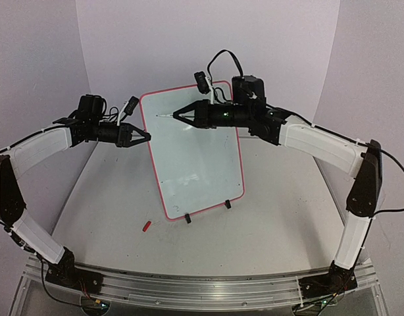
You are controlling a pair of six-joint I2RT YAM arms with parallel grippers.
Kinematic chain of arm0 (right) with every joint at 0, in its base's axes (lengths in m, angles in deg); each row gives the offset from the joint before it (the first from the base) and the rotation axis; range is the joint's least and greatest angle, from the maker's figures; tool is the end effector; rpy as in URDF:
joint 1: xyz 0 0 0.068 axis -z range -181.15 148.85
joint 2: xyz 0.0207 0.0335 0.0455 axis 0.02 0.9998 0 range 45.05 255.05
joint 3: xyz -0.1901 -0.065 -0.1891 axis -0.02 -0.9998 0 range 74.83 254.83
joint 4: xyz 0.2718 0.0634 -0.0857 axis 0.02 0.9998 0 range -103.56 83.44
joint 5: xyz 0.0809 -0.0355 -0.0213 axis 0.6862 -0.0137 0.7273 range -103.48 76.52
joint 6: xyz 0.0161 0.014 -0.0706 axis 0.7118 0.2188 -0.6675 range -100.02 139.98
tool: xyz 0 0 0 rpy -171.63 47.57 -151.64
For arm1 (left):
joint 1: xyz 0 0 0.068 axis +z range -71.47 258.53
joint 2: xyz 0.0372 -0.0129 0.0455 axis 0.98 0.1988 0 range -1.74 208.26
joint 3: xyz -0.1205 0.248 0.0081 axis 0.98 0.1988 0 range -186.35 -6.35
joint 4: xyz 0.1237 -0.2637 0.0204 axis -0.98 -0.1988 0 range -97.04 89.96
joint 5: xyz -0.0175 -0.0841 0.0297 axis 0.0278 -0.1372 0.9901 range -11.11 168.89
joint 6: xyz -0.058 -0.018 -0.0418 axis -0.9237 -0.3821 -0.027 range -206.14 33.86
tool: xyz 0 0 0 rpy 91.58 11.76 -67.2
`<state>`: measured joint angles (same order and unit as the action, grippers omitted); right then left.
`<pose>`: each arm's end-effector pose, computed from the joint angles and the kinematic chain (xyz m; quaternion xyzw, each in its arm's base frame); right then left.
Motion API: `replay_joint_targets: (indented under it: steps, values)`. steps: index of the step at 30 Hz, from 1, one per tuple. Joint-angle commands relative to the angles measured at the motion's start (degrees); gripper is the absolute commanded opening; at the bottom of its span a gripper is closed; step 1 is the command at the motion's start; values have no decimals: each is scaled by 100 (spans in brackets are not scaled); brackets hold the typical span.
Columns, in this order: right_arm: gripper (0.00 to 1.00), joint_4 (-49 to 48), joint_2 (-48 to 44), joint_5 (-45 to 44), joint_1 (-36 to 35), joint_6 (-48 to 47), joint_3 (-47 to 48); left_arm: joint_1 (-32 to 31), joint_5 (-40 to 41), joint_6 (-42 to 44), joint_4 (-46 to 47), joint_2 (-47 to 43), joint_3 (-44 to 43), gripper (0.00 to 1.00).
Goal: Write a sentence on the whiteboard
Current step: Hold the whiteboard on the whiteboard stand, then write on the whiteboard with the whiteboard.
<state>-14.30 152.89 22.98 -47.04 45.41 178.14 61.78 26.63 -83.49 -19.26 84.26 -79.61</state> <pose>0.3261 0.3891 0.3976 -0.3335 0.6445 0.5639 0.3942 0.3498 -0.1561 0.3182 0.3429 0.7379 -0.4356 0.3849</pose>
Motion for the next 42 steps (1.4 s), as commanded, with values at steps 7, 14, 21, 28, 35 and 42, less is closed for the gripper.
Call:
replay_joint_targets:
  steps: [7, 14, 21, 28, 35, 42]
  values:
    - [0, -506, 285, 196, -27, 56, 434, -16, 30, 517, -94, -94, 210, 0]
    - [0, -531, 487, -2, -68, 30, 649, -12, 12, 513, -84, -56, 234, 0]
    - [0, -541, 725, -330, -68, -15, 966, -12, 0, 517, -73, -31, 243, 0]
    - [0, -544, 1029, -465, -66, -11, 1380, -14, -21, 526, -72, -8, 241, 0]
    - [0, -546, 1243, -585, -65, 30, 1620, -13, -30, 553, -81, -1, 251, 0]
    - [0, -525, 1289, -803, -64, 8, 1609, -15, -67, 561, -82, 16, 251, 0]
